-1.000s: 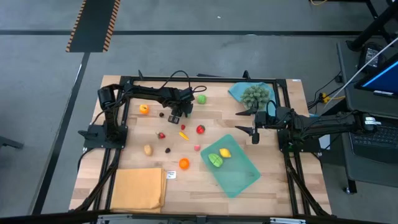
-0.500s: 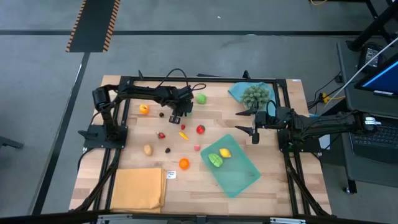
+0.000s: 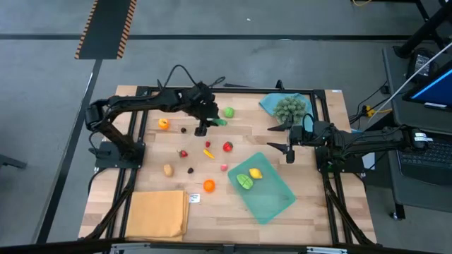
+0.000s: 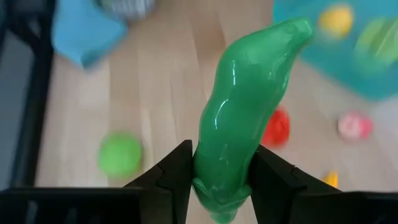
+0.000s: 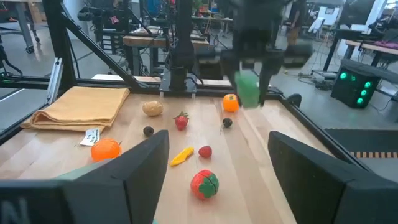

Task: Pick and placing Produce into tupperware
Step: Put the pea into the green bin

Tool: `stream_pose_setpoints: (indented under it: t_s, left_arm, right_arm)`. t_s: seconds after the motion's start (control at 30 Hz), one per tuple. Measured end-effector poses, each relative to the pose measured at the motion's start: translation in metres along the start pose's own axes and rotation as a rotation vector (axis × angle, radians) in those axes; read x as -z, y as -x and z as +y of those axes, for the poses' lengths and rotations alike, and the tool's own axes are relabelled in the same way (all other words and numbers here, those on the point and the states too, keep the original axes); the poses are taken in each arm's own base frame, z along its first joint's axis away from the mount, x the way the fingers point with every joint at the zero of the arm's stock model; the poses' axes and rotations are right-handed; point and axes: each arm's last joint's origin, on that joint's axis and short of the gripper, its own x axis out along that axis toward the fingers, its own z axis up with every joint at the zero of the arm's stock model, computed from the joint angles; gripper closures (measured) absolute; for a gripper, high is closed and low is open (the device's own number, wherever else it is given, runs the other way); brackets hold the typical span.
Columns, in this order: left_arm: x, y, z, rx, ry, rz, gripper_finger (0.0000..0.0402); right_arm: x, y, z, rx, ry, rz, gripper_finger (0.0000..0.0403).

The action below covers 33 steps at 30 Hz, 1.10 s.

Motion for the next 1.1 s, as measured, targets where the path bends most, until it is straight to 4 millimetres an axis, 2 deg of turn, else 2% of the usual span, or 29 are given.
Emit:
stream_pose_setpoints:
  t_s: [0.43,0.7,0.97,1.1]
  left_arm:
    - [-0.032,0.009,0.013,-0.107,-0.075,-0.333,0.0282]
    - [-0.044,0.007,0.011,-0.134,-0.068,-0.461,0.0283]
    - [-0.019,-0.007,0.001,-0.161,-0.028,-0.577,0.0283]
    - [-0.013,-0.009,-0.002,-0.167,-0.017,-0.608,0.0283]
  right_arm:
    - [0.0,-0.022,-0.001,0.034,0.07,-0.113,0.0127]
    - [0.003,-0.038,-0.007,0.119,0.081,-0.153,0.0127]
    - [-0.011,-0.071,-0.019,0.15,0.086,-0.145,0.0127]
    - [-0.019,-0.089,-0.029,0.092,0.061,-0.121,0.0127]
